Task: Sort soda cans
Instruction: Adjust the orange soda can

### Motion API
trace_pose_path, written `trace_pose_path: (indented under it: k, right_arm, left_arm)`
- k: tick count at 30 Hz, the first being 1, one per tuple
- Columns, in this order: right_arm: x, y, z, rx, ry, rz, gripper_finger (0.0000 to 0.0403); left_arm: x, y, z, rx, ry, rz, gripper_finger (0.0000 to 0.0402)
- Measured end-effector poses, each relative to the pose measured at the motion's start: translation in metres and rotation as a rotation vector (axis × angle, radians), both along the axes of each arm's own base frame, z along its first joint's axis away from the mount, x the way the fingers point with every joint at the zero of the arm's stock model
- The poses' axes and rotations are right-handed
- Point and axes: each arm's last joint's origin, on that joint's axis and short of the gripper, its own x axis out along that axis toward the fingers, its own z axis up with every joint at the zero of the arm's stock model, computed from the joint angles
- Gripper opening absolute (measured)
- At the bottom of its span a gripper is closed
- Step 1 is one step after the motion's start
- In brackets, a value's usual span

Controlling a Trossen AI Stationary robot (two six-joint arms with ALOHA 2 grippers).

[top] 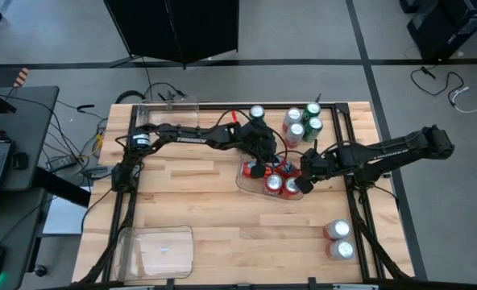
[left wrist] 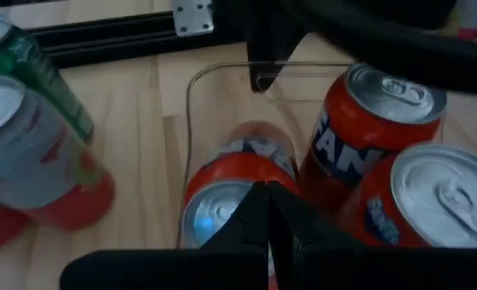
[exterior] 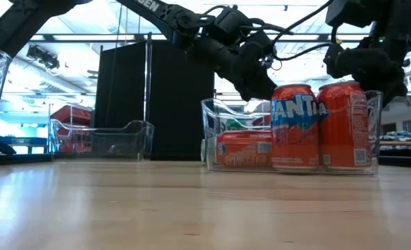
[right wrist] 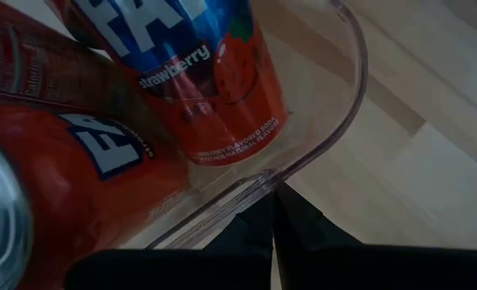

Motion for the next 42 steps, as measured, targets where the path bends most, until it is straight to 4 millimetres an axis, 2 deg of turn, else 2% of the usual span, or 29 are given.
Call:
trace_pose_path:
  k: [8,17,23,42]
  right_arm:
    - [0.004,0.0,-0.001,-0.006,-0.011,0.01,0.0]
    - [0.006,0.0,-0.001,-0.013,-0.031,0.028,0.0]
    - [0.006,0.0,0.0,-0.023,-0.034,0.038,0.0]
    - [0.012,0.0,-0.007,-0.038,-0.11,0.055,0.0]
  left_arm:
    - [0.004,-0.007,-0.006,-0.022,0.003,-0.009,0.0]
    - [-0.008,-0.006,0.016,0.06,0.03,0.114,0.0]
    - [-0.009,-0.004,0.001,0.043,0.11,0.113,0.0]
    - [0.007,-0.022,0.001,-0.046,-0.029,0.003,0.0]
